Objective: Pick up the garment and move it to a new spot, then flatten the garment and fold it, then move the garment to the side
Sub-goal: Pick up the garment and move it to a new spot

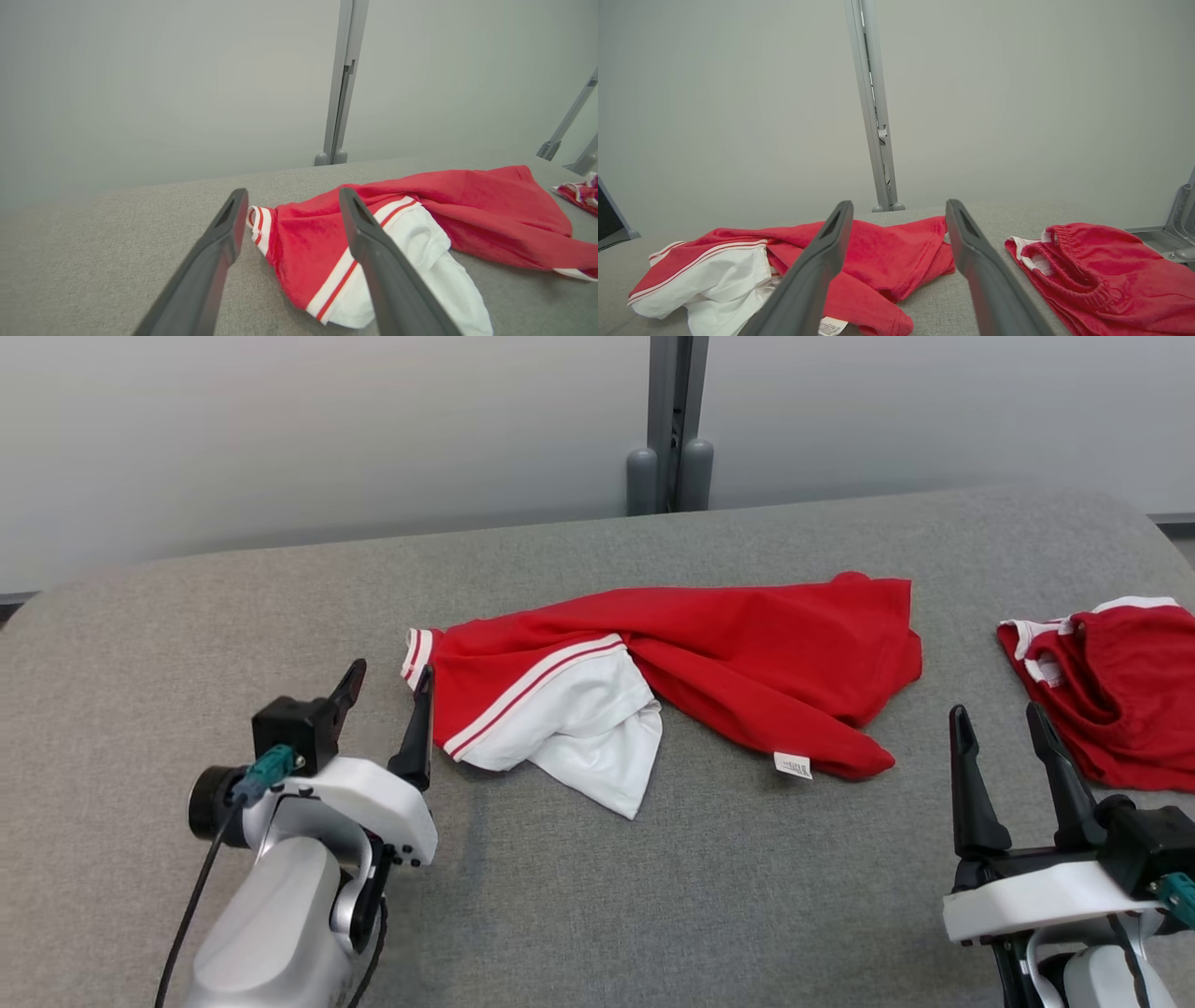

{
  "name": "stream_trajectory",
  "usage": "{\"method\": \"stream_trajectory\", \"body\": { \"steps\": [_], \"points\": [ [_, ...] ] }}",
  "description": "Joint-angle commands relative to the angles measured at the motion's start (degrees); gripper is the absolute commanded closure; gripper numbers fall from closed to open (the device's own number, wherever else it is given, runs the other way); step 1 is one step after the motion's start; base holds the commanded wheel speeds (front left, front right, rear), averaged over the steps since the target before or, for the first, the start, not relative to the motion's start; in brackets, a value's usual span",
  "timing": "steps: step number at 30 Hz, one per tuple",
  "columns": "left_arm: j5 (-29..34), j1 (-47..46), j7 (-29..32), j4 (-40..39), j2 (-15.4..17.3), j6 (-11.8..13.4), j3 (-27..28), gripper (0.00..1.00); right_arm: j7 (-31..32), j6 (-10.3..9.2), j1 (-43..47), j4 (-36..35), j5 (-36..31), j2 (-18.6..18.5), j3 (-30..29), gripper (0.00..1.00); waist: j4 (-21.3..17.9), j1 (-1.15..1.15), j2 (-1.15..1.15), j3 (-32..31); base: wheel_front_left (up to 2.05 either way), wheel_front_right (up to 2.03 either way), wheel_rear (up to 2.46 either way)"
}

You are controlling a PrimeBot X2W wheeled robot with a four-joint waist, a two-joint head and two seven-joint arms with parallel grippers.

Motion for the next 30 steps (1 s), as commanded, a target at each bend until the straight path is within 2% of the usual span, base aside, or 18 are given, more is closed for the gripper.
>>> {"method": "stream_trajectory", "body": {
  "steps": [1,9,16,22,30],
  "points": [
    [0.85,3.08,-0.24,-2.76,0.38,0.93,1.16,0.00,0.00,0.01,1.05,-0.11,-0.47,-0.27,-0.39,0.00,1.04,0.00,0.00,-1.49,0.00,0.00,0.00],
    [3.58,13.50,-0.19,-13.58,0.44,4.31,4.66,0.00,0.08,0.02,3.22,-0.20,-1.07,-0.28,-1.62,0.00,3.28,0.00,0.00,-4.36,0.00,0.00,0.00],
    [4.60,22.34,-0.18,-21.77,-1.00,6.34,7.48,0.00,-0.09,0.01,5.71,0.01,-1.01,-0.28,-1.63,0.00,5.24,0.00,0.00,-5.45,0.00,0.00,0.00],
    [4.43,27.96,-0.18,-25.53,-1.98,6.83,9.14,0.00,-0.20,0.01,7.26,0.44,0.18,-0.29,-0.87,0.00,5.96,0.00,0.00,-6.15,0.00,0.00,0.00],
    [5.38,30.35,-0.19,-26.31,-2.45,6.71,9.99,0.00,-0.46,0.01,7.95,1.28,1.13,-0.29,-0.07,0.00,6.15,0.00,0.00,-6.58,0.00,0.00,0.00]
  ]
}}
